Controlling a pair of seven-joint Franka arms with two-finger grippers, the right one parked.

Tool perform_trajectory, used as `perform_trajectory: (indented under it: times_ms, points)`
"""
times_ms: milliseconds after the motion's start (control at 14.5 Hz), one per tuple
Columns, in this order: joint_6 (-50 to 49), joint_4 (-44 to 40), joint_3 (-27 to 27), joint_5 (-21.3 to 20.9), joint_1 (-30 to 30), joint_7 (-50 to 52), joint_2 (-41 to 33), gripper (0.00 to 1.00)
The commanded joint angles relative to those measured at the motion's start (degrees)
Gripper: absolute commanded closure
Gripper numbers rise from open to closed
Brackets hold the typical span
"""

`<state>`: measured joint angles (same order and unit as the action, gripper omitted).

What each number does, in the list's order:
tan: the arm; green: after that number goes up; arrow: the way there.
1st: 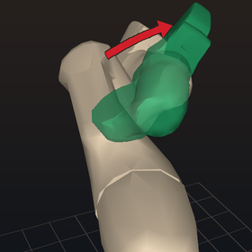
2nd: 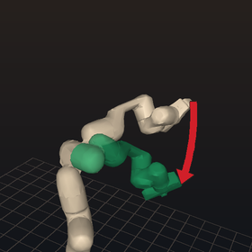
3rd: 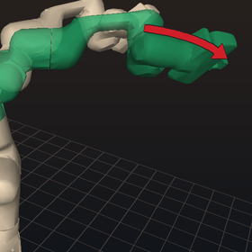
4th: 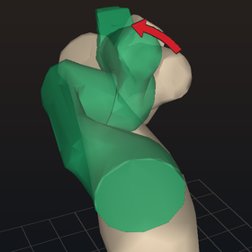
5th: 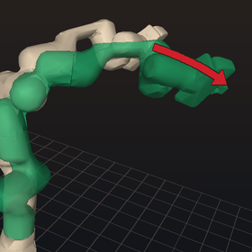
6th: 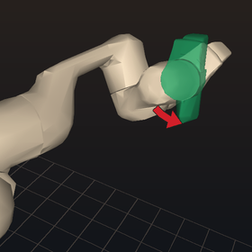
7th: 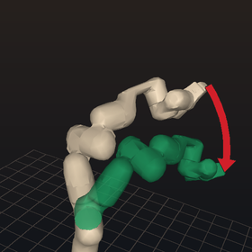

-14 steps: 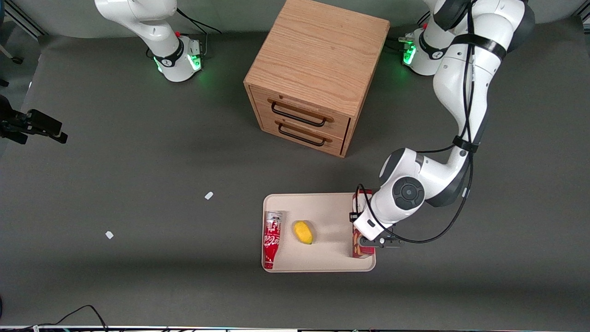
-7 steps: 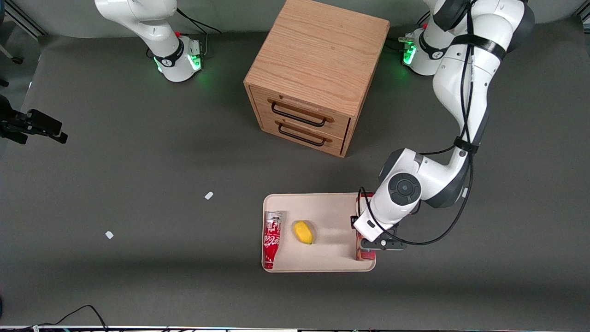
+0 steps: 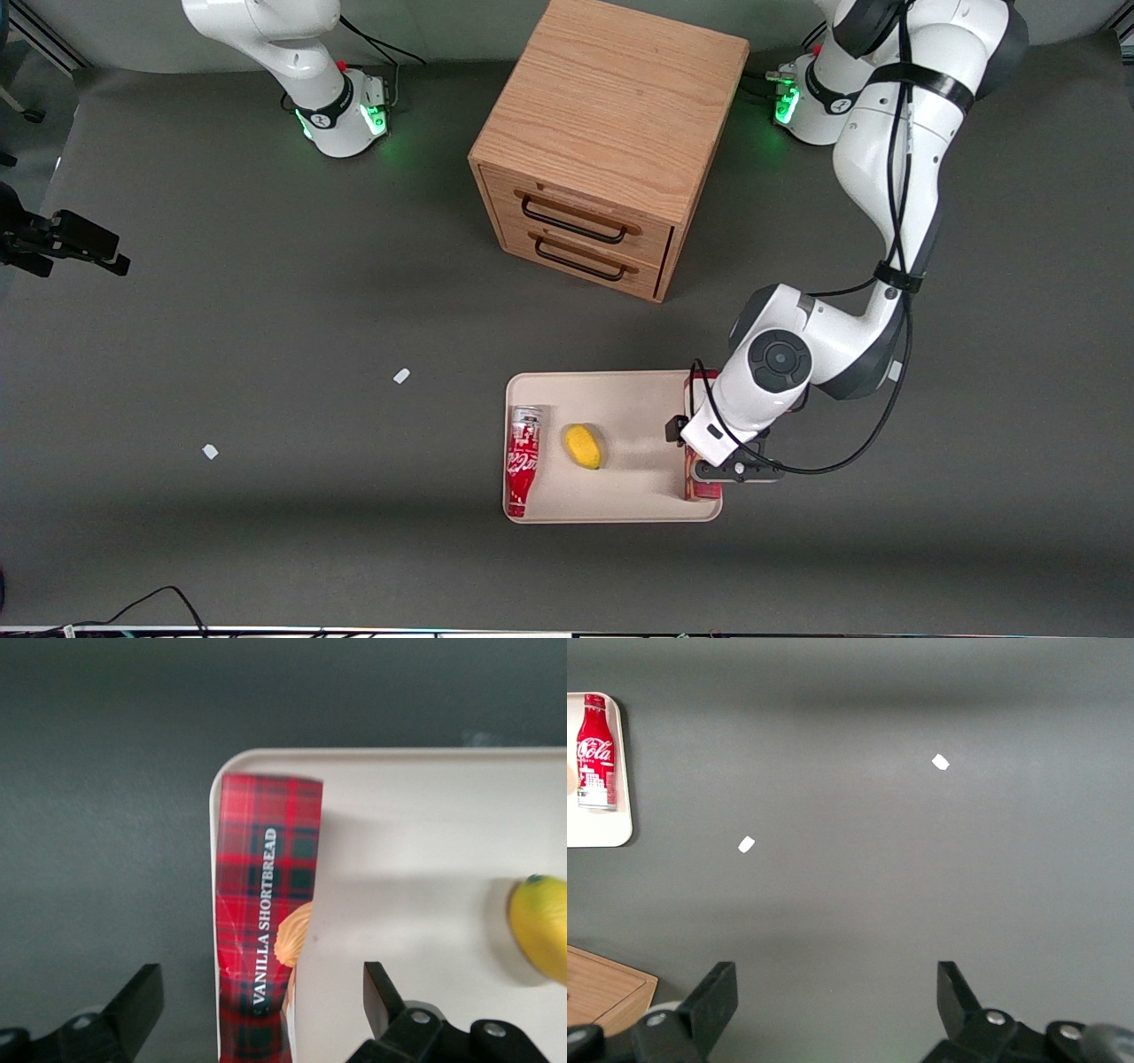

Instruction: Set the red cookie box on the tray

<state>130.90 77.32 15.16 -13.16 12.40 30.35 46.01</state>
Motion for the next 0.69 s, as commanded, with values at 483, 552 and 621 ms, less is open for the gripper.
perform_trajectory:
  times_ms: [483,552,621]
  points:
    - [-18.82,6.61,-0.39,8.14,-6.85,-0.54,-23.47,0.00]
    - [-21.45,7.31,-0.39,9.10,-8.34,-0.90,-26.47,0.00]
    - [-24.18,7.67,-0.39,10.85,-9.93,-1.51,-28.67,0.00]
